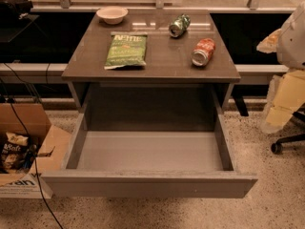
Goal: Place coke can into top drawer
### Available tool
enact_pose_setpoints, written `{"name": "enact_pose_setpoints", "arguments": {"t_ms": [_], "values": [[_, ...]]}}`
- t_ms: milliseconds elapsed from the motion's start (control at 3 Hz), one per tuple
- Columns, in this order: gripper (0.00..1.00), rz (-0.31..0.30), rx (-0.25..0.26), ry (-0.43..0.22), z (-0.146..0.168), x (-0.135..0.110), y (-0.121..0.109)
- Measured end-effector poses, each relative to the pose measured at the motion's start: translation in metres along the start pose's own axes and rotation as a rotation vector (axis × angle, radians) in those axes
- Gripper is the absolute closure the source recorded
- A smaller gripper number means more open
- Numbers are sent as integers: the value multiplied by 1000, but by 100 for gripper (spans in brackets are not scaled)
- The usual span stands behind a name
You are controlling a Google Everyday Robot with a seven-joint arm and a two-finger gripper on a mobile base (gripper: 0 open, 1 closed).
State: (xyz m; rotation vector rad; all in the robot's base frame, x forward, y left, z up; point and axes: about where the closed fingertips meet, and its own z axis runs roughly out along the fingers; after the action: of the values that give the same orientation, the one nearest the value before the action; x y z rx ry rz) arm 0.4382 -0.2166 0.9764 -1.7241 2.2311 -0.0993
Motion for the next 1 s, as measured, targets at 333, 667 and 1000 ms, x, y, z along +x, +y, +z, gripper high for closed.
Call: {"name": "enact_pose_setpoints", "arguments": {"t_ms": [333, 667, 1000], "values": [[0, 0, 0, 0, 0, 0, 0], [0, 35, 7, -53, 8, -6, -9], [0, 92, 22, -100, 20, -11, -26]]}}
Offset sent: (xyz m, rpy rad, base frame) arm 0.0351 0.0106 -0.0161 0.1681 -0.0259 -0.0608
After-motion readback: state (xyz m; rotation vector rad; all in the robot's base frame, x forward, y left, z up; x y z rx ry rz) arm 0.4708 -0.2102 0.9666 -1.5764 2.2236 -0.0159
